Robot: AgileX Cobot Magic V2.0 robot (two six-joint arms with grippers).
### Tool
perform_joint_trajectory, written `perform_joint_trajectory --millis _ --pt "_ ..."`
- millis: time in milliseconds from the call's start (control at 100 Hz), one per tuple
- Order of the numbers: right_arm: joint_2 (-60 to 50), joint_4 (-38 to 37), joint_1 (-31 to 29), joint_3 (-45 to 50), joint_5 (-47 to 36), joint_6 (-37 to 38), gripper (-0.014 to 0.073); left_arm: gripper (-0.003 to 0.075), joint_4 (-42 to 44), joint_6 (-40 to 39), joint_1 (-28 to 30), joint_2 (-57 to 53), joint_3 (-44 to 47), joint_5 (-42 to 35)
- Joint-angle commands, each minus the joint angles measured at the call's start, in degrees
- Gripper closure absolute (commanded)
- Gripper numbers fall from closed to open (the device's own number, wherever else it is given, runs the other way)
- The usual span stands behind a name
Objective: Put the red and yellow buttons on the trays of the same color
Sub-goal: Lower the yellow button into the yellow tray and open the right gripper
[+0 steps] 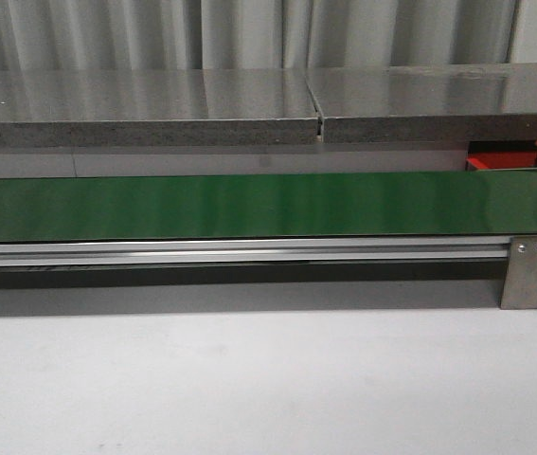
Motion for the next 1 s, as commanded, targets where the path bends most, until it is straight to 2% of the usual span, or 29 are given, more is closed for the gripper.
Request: perform_joint_trajectory --millis 0,400,520,640,740,800,990 --pt "-0.89 0.40 0.13 -1.13 -3.67 -0.71 0.0475 0.0739 -0.86 0.01 -0.36 0.20 -1.53 -4.21" --pt "1.82 0.40 0.13 -1.13 -2.65 -0.71 0.0454 0.0739 -0.86 0.01 -0.36 0.20 -1.53 -4.21" --pt "1.82 0.35 0.13 -1.13 -1.66 -0.75 0.0334 0.0739 -0.86 0.01 -0.36 0.20 -1.53 -4.21" --pt "1.82 0.35 0.13 -1.13 -0.93 -0.75 0.0113 0.0739 -0.86 0.01 -0.36 0.20 -1.53 -4.21" --pt "1.82 0.35 0.13 -1.38 -0.81 -0.75 -0.0015 0.0739 -0.86 0.01 -0.36 0.20 -1.53 -4.21" --pt "1.58 0.35 0.13 -1.87 -0.41 -0.75 -0.0043 0.0739 -0.86 0.01 -0.36 0.20 -1.53 -4.21" --pt "-1.70 0.35 0.13 -4.23 2.93 -0.75 -0.0041 0.0739 -0.86 0.01 -0.36 0.20 -1.53 -4.21"
